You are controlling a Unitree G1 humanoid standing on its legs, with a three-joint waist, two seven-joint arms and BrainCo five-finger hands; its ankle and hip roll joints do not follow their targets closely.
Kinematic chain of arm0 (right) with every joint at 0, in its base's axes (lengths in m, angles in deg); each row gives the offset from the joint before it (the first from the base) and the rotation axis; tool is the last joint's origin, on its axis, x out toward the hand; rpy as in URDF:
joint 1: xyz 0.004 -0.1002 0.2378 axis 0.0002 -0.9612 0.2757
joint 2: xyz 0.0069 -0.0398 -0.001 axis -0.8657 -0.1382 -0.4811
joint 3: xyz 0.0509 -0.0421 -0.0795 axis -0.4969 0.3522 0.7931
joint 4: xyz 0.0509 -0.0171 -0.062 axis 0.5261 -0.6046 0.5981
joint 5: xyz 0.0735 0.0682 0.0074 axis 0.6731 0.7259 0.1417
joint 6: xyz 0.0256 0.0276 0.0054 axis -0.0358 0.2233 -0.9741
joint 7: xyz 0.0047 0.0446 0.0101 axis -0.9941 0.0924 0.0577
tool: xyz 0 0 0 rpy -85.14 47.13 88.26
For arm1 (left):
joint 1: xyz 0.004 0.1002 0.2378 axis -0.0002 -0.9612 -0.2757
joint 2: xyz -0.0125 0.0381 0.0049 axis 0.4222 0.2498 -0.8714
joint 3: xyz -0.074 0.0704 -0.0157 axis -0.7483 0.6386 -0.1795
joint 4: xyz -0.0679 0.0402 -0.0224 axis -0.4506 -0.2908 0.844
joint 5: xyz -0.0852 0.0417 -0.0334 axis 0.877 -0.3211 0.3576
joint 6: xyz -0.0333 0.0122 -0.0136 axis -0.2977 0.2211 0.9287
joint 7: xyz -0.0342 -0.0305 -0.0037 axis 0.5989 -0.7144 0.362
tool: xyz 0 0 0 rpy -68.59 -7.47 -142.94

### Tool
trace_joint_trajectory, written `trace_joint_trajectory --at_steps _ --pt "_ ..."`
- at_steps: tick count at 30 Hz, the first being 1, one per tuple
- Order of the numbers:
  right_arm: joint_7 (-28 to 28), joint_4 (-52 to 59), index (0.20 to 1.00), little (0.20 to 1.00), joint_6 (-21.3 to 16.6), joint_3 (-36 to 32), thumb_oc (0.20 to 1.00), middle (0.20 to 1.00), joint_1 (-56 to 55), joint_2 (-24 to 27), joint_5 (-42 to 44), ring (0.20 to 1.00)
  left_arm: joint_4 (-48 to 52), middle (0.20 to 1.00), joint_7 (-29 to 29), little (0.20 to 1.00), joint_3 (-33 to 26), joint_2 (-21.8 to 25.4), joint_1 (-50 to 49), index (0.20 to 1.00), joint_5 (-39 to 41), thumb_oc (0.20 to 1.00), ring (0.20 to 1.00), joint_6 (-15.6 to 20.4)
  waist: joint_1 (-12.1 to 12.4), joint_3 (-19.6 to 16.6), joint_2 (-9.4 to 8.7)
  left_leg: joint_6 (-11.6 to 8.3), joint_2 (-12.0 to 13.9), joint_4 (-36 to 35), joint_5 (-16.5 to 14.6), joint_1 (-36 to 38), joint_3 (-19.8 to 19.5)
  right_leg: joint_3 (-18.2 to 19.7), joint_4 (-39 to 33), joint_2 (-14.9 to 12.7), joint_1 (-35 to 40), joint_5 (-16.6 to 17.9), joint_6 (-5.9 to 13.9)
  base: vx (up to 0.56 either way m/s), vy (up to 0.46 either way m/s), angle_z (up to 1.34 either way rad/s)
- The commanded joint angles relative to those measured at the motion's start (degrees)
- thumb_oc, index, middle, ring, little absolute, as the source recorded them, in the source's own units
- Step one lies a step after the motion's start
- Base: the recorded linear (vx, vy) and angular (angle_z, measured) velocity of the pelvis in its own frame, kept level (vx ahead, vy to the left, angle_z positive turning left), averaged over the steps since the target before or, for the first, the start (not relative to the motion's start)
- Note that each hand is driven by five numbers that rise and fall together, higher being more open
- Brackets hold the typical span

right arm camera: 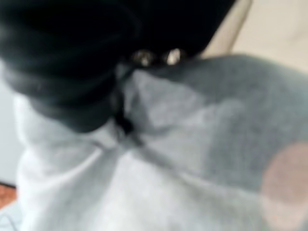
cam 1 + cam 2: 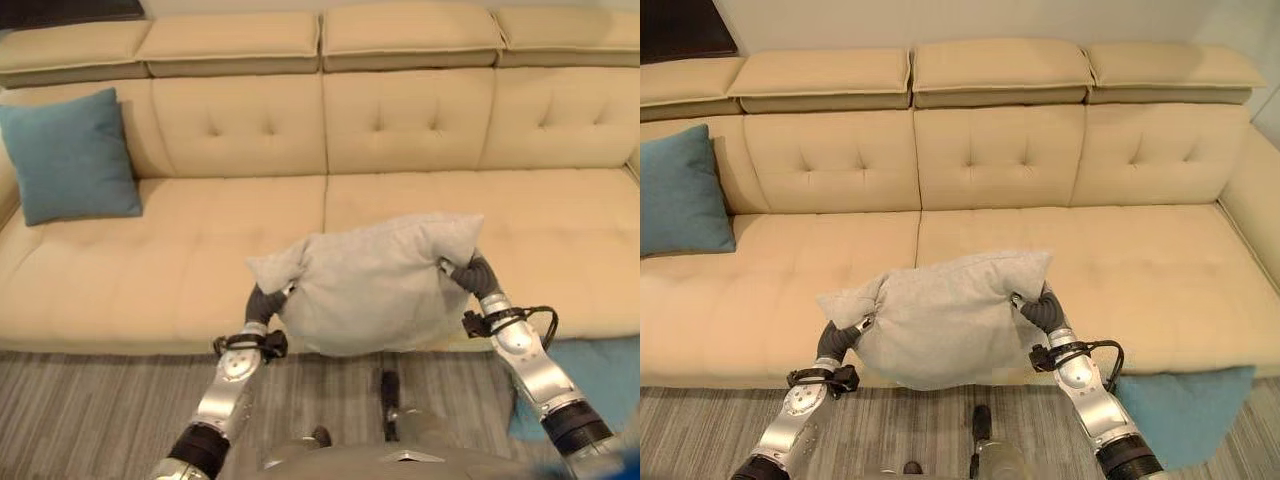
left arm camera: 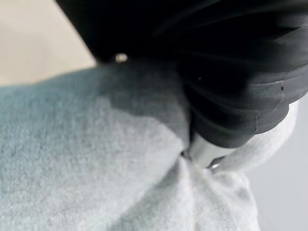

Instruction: Pick up all the scattered cushions and arrange them neatly on the sofa.

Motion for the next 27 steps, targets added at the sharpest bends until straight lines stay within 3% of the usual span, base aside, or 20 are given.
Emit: trace_joint_trajectory --at_steps 1,3,4,5,8,10,14,16,18,22,27 --pt "0.0 6.9 0.2 0.2 -5.4 0.1 0.2 0.2 4.8 -0.8 2.3 0.2 5.8 0.2 -3.5 0.2 2.5 1.2 4.9 0.2 0.3 0.2 0.2 3.9 0.1 -1.1 -1.68 -0.47 -0.6 1.5 2.5 -2.5 0.4 2.5 4.1 -0.7 3.1 -2.3 5.2 0.16 -0.08 0.53" --pt "0.0 6.5 0.2 0.2 -5.4 0.1 0.2 0.2 4.4 -1.0 2.4 0.2 6.1 0.2 -3.1 0.2 2.1 1.3 4.3 0.2 0.1 0.2 0.2 3.8 0.9 -1.7 -2.01 0.72 -0.9 -5.7 2.3 -3.1 -0.8 2.9 3.0 -0.5 4.1 -2.6 5.81 0.24 -0.009 -0.13" --pt "-0.2 6.1 0.2 0.2 -5.5 0.4 0.2 0.2 4.4 -1.2 1.8 0.2 6.5 0.2 -2.8 0.2 1.8 1.4 3.8 0.2 -0.1 0.2 0.2 3.7 1.7 -1.8 -1.72 0.56 -0.2 -11.2 6.0 -4.1 -2.3 4.0 2.9 0.2 4.9 -3.3 5.94 0.25 0.044 -0.42" --pt "-0.3 6.1 0.2 0.2 -5.5 0.4 0.2 0.2 4.4 -1.2 1.8 0.2 6.5 0.2 -2.7 0.2 1.8 1.4 3.8 0.2 0.0 0.2 0.2 3.6 1.9 -1.7 -1.69 0.3 0.3 -12.2 7.3 -4.7 -2.4 4.3 3.0 0.3 5.3 -3.7 6.01 0.24 0.069 -0.67" --pt "-0.4 5.8 0.2 0.2 -5.2 0.0 0.2 0.2 4.4 -1.7 1.0 0.2 7.5 0.2 -2.9 0.2 1.7 1.9 3.8 0.2 -0.8 0.2 0.2 3.6 2.0 -2.4 -1.64 1.09 -0.2 -14.5 7.0 -2.0 -2.2 4.8 3.8 0.1 5.6 -4.3 6.26 0.19 0.136 -0.6" --pt "-0.2 5.2 0.2 0.2 -5.0 0.5 0.2 0.2 5.1 -2.8 0.3 0.2 8.9 0.2 -3.0 0.2 0.8 2.7 2.6 0.2 -0.9 0.2 0.2 3.6 2.8 -2.8 -1.07 3.0 -1.5 -16.7 5.4 1.5 -0.2 6.3 7.5 -1.2 4.6 -4.0 8.0 0.18 0.304 -0.54" --pt "-0.2 4.9 0.2 0.2 -4.9 1.5 0.2 0.2 7.0 -4.0 -0.7 0.2 9.5 0.2 -2.1 0.2 -0.5 3.8 2.5 0.2 -1.6 0.2 0.2 4.1 3.5 -1.5 -0.38 4.79 -1.9 -17.8 4.5 3.3 1.9 6.1 18.3 -3.6 -1.6 -1.2 11.09 0.03 0.154 -0.7" --pt "-0.3 4.9 0.2 0.2 -4.6 1.9 0.2 0.2 7.7 -4.0 -1.2 0.2 9.0 0.2 -1.6 0.2 -1.7 4.2 2.9 0.2 -2.0 0.2 0.2 4.4 3.3 -1.6 0.12 4.23 -1.4 -19.0 3.6 4.6 2.1 5.8 12.7 -6.8 -2.8 0.3 10.79 0.08 -0.085 -0.02" --pt "-0.1 5.9 0.2 0.2 -4.5 1.6 0.2 0.2 7.5 -3.3 -1.6 0.2 9.0 0.2 -1.5 0.2 -2.1 4.4 3.4 0.2 -1.5 0.2 0.2 4.6 2.3 -1.4 -0.43 3.68 -1.5 -17.9 2.8 5.0 0.8 9.3 8.5 -5.9 -2.8 0.6 11.26 0.16 -0.163 -0.03" --pt "0.2 8.2 0.2 0.2 -4.3 -0.2 0.2 0.2 7.4 -1.0 -1.9 0.2 10.4 0.2 -1.8 0.2 -3.1 3.3 4.0 0.2 -1.8 0.2 0.2 4.3 2.6 -3.4 -0.73 1.92 0.2 -19.0 3.3 6.3 0.2 5.3 3.1 -4.4 2.3 -0.6 9.91 0.18 -0.208 0.31" --pt "-2.5 6.0 0.2 0.2 -3.8 2.4 0.2 0.2 19.0 1.3 0.4 0.2 8.1 0.2 3.3 0.2 0.2 4.0 20.3 0.2 -2.3 0.2 0.2 4.8 1.8 -1.6 -0.67 0.46 2.0 -20.5 5.4 4.2 -1.1 3.0 2.3 -2.8 1.6 -1.6 8.43 -0.01 -0.126 0.32"
